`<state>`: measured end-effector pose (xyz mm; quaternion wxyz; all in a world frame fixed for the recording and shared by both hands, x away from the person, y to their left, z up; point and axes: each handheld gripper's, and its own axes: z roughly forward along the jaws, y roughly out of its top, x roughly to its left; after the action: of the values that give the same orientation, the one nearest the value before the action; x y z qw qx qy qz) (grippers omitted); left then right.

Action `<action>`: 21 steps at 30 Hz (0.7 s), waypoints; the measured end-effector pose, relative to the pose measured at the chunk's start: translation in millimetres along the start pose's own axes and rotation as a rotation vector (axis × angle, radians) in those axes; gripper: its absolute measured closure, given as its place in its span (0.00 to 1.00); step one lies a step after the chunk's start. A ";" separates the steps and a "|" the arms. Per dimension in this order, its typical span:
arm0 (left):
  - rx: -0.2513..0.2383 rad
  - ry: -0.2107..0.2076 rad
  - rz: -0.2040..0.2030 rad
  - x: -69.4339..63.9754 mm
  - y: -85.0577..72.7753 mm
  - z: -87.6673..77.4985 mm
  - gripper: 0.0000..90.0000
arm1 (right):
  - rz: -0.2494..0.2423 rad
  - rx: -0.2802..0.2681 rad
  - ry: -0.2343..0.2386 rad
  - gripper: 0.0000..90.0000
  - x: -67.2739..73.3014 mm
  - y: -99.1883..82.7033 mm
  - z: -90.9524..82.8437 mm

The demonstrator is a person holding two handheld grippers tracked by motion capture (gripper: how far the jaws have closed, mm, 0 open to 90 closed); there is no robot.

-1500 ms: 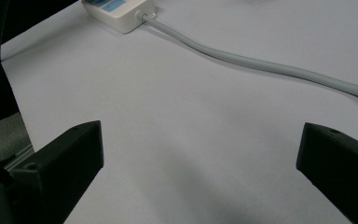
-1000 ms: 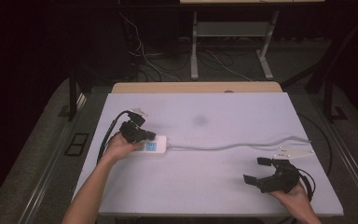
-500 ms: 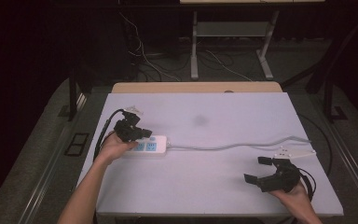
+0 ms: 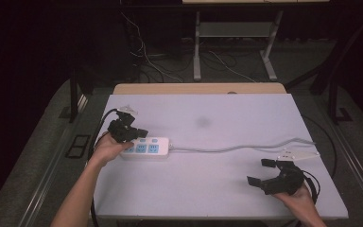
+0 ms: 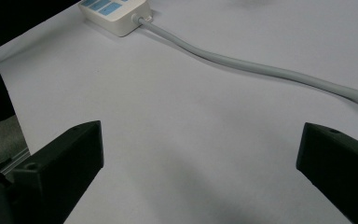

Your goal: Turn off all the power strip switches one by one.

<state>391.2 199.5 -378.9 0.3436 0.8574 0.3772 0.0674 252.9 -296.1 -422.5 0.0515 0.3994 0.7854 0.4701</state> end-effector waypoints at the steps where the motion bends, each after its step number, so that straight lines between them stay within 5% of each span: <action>1: 0.000 0.003 0.002 0.7 -0.2 -1.2 0.99 | 0.002 0.001 0.000 0.00 0.1 0.0 0.1; 21: 0.036 0.031 -0.006 11.9 -6.4 4.7 0.99 | -0.003 0.011 0.000 0.00 0.5 -0.4 1.5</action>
<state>397.6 208.3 -388.3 0.3224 0.8612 0.3862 0.0726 253.0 -294.8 -423.5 0.0499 0.3984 0.7886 0.4657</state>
